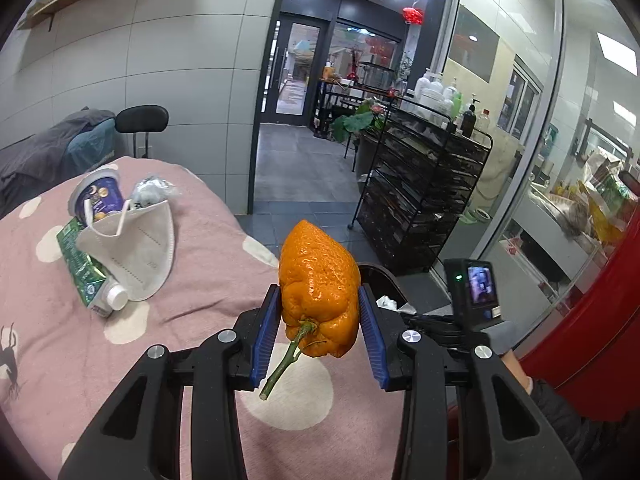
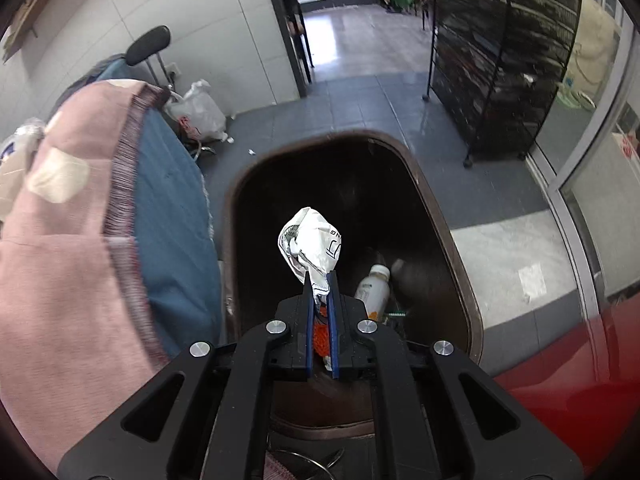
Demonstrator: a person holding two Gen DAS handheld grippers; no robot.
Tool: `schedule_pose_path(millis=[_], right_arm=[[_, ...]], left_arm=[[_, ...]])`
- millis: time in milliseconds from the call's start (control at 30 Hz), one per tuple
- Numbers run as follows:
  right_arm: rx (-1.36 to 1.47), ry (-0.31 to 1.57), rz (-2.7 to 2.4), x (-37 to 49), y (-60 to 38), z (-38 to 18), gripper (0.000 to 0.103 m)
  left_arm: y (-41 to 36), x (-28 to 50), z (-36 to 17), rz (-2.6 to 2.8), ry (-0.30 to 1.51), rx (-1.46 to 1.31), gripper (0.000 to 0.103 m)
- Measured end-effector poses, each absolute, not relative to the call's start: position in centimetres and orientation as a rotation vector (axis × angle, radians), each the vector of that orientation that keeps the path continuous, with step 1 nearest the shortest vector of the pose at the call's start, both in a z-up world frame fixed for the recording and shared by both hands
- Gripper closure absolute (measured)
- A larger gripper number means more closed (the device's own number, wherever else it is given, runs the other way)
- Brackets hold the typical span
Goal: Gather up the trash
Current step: 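Carry the white wrapper to the bin and open the right tool, then lower the orange pepper into the bin and open the left tool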
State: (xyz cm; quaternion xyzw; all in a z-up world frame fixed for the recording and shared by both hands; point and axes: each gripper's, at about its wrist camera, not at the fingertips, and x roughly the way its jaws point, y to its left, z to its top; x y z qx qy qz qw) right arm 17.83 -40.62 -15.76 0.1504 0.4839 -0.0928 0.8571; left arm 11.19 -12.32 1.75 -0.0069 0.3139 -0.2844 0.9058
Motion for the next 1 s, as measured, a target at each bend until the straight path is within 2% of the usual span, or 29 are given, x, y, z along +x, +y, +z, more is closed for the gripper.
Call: schedule_pose_path(millis=[267,333,367,400,467,1000], right_arm=[[0.36,1.074,-0.237,18.7,-41.8,-18.9,0.093],[0.373,1.084,-0.239,18.5,-41.9,-19.3,0.082],[0.381,1.082,-0.242,18.2,-42.0,-19.3,0.068],[0.386,1.075,-0.247,17.9,-41.9,-19.2,0.049],[0.387,1.037,-0.26,17.2,-42.0,-18.7,0.038],[0.443,0.884,-0.364,12.4,-45.3,-12.6,0.032]], left_arm=[[-13.9,11.2,1.4,-0.616,0.663,0.007,0.064],[-14.3,11.2,1.2,-0.625,0.672,0.004,0.064],[-14.6,11.3,1.2,-0.63,0.676,0.004,0.064],[-14.8,11.3,1.1,-0.634,0.679,0.006,0.064],[-15.3,11.3,1.0,-0.641,0.682,0.016,0.064],[-22.7,13.1,-1.6,-0.754,0.783,0.101,0.064]])
